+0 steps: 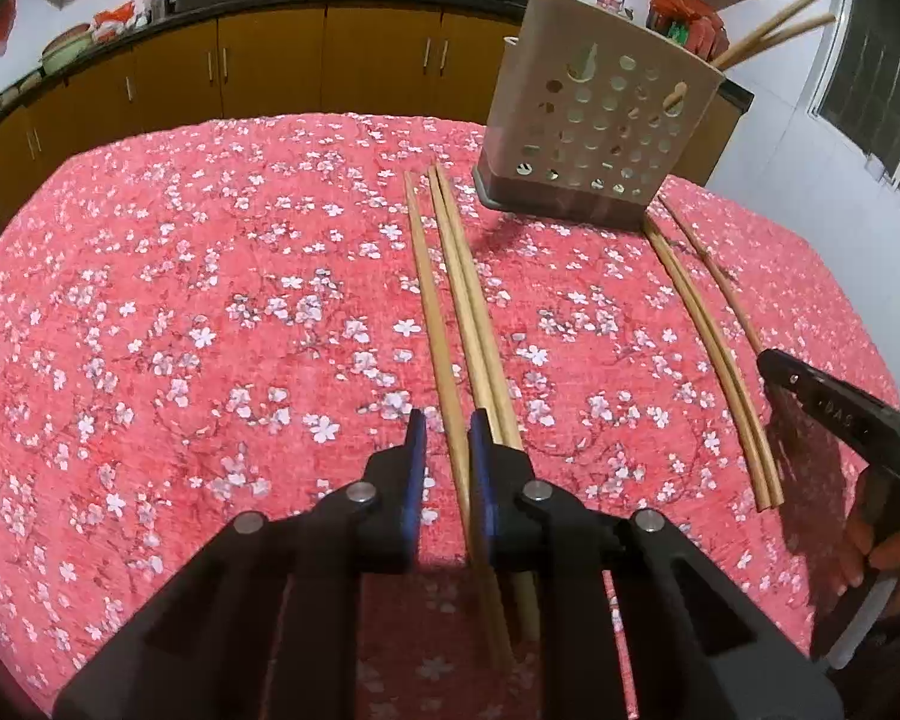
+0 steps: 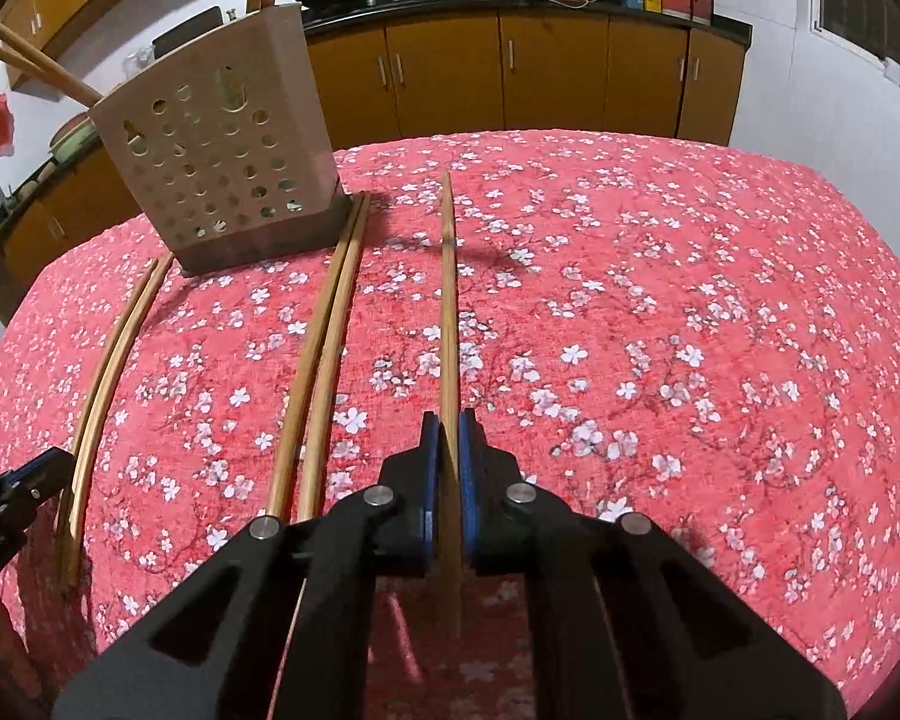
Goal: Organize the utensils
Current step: 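Lower the right tool onto a chopstick and close while the left tool grasps another, then hold the grasped chopsticks in both tools and begin lifting them, then lift both held chopsticks upright and lower them into the beige holder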
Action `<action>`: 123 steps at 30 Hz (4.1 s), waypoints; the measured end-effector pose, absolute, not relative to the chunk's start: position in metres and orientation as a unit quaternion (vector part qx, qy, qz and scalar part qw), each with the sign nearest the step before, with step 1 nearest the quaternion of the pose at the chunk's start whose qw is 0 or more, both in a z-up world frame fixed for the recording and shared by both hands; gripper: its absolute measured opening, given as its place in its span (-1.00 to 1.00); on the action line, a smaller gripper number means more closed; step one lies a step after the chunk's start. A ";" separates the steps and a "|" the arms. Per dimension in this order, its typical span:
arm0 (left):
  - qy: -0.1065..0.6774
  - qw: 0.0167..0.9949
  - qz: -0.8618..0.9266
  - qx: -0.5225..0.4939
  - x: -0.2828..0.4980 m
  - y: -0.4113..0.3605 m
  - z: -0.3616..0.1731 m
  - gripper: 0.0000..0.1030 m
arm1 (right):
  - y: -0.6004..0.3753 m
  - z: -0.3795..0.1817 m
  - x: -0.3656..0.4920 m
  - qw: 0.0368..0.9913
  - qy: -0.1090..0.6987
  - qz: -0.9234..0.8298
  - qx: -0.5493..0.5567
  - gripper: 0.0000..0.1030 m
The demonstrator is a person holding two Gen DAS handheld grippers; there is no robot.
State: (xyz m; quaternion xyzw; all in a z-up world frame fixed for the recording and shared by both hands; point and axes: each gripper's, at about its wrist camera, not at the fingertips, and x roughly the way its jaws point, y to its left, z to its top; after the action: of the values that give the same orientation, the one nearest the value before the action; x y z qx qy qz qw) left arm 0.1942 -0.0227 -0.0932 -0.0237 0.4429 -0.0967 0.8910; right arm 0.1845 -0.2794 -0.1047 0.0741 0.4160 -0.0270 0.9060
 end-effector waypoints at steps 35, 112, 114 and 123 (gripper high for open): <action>0.430 0.900 -0.049 -0.054 0.226 0.036 -0.093 -0.79 | -0.290 -0.108 0.191 0.908 0.410 -0.029 0.078 -0.84; 0.261 0.960 -0.071 -0.076 0.170 0.049 0.044 -0.85 | -0.316 0.010 0.136 0.969 0.217 -0.027 0.112 -0.85; 0.258 0.961 -0.072 -0.076 0.170 0.049 0.046 -0.85 | -0.316 0.014 0.135 0.971 0.210 -0.025 0.111 -0.85; 0.243 0.962 -0.093 -0.084 0.171 0.049 0.063 -0.85 | -0.314 0.044 0.135 0.975 0.183 0.012 0.122 -0.86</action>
State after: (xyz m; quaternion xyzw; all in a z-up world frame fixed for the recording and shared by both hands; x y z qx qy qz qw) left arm 0.1709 0.0489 0.0628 -0.0843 0.2434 -0.0931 0.9618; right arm 0.1346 -0.3136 0.0444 0.1217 0.1834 0.0116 0.9754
